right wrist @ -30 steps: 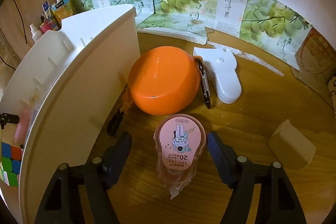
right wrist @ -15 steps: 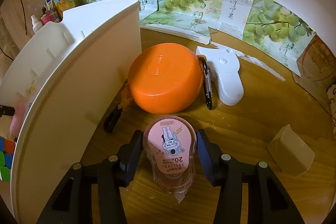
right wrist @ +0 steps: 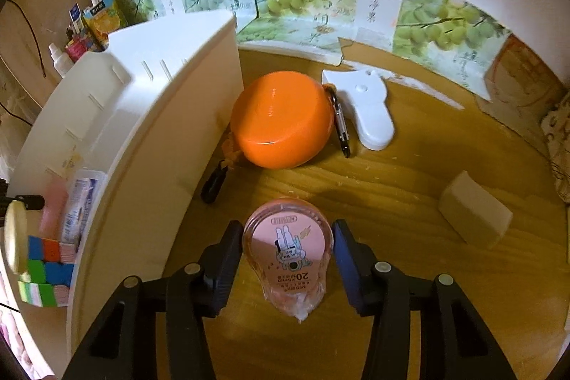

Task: Organize rigid objects
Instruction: 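Grasp the pink tape dispenser with the right tool, then carry the pink dispenser into the tray and open the right tool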

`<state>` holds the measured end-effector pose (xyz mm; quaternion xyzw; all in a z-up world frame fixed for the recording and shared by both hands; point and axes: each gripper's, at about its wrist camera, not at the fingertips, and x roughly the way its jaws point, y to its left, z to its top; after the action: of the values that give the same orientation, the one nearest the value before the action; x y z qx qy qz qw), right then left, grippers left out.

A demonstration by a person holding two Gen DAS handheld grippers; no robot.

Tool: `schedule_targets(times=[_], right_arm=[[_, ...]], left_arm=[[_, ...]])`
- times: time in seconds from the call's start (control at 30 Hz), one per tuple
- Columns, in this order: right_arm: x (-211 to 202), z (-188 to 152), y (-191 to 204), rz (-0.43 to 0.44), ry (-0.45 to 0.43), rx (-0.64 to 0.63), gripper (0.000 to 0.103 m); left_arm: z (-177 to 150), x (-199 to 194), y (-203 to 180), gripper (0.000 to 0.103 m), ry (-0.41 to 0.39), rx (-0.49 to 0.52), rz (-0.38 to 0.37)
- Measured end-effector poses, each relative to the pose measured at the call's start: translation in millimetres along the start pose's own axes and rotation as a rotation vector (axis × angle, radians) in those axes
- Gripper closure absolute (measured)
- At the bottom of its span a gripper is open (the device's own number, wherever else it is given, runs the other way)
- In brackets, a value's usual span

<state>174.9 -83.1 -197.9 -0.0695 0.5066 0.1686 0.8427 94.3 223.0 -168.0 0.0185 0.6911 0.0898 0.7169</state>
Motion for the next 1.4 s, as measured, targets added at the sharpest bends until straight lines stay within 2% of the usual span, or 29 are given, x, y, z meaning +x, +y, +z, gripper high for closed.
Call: schedule_targets(times=[0.43, 0.6, 1.0, 1.13, 1.4], right_arm=[[-69, -13, 35, -0.107, -0.059, 0.041, 0.052], [-99, -9, 55, -0.121, -0.100, 0.039, 0.052], [-137, 7, 121, -0.017, -0.127, 0.026, 0.052], [-136, 9, 147, 0.027, -0.116, 0.026, 0.052], [-116, 8, 183, 0.063, -0.069, 0.049, 0.052]], left_arm=[[-13, -7, -2, 0.084, -0.036, 0.101, -0.042], [-17, -10, -3, 0.084, -0.045, 0.156, -0.062], [-23, -17, -3, 0.084, -0.075, 0.267, -0.120], [-25, -19, -3, 0.084, -0.087, 0.300, -0.140], [-27, -22, -1, 0.084, -0.103, 0.379, -0.176]])
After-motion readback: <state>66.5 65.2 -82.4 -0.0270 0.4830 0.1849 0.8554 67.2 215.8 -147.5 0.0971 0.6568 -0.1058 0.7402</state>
